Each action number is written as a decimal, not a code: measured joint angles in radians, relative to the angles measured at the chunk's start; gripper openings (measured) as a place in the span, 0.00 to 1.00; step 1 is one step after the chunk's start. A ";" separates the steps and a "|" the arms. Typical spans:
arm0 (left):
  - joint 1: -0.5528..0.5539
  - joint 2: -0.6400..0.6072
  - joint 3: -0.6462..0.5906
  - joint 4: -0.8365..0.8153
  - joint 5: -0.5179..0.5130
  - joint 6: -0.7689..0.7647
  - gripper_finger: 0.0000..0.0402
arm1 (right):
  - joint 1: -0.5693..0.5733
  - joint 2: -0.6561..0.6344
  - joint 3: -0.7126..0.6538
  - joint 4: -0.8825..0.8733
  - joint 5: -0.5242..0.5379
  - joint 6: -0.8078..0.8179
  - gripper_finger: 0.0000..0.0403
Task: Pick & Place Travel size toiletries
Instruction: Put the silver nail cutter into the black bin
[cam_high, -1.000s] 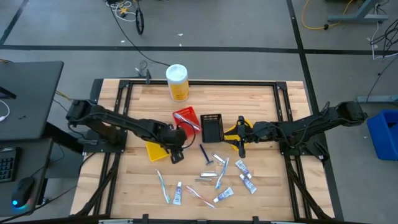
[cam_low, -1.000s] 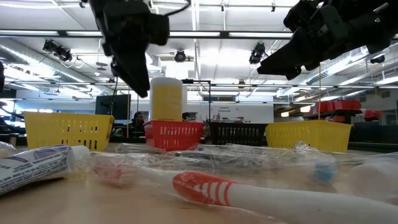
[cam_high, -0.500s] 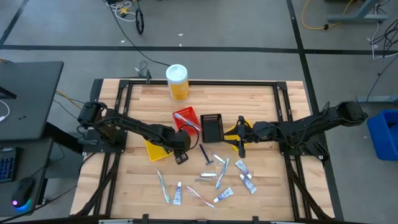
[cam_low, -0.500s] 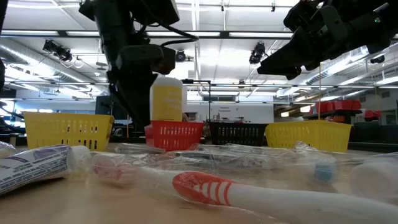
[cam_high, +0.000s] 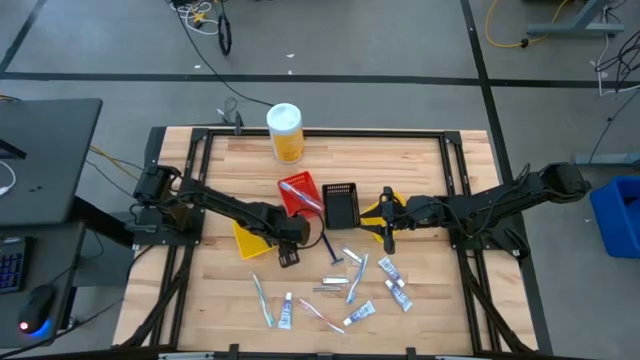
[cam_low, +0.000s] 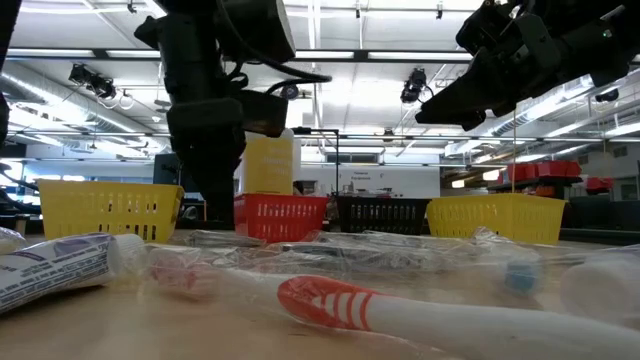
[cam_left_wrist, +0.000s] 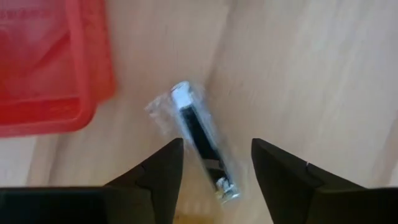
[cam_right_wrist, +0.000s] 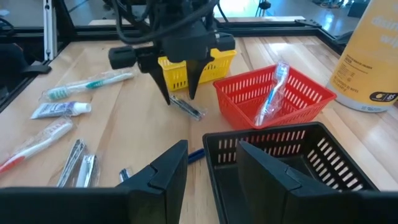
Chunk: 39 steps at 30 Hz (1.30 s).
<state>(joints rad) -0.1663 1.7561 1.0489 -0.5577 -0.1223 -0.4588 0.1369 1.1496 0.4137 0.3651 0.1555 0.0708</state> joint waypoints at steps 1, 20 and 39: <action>0.003 0.000 0.000 0.000 -0.003 -0.001 0.52 | 0.000 0.000 0.000 0.000 0.000 0.000 0.36; 0.043 0.000 -0.013 -0.151 0.039 0.018 0.58 | 0.000 0.000 0.000 -0.002 0.000 0.000 0.36; 0.055 -0.002 -0.005 -0.105 0.023 0.205 0.58 | 0.000 0.000 0.000 -0.002 0.000 0.000 0.36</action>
<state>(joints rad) -0.1113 1.7544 1.0443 -0.6626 -0.0996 -0.2543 0.1371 1.1500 0.4137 0.3634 0.1552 0.0704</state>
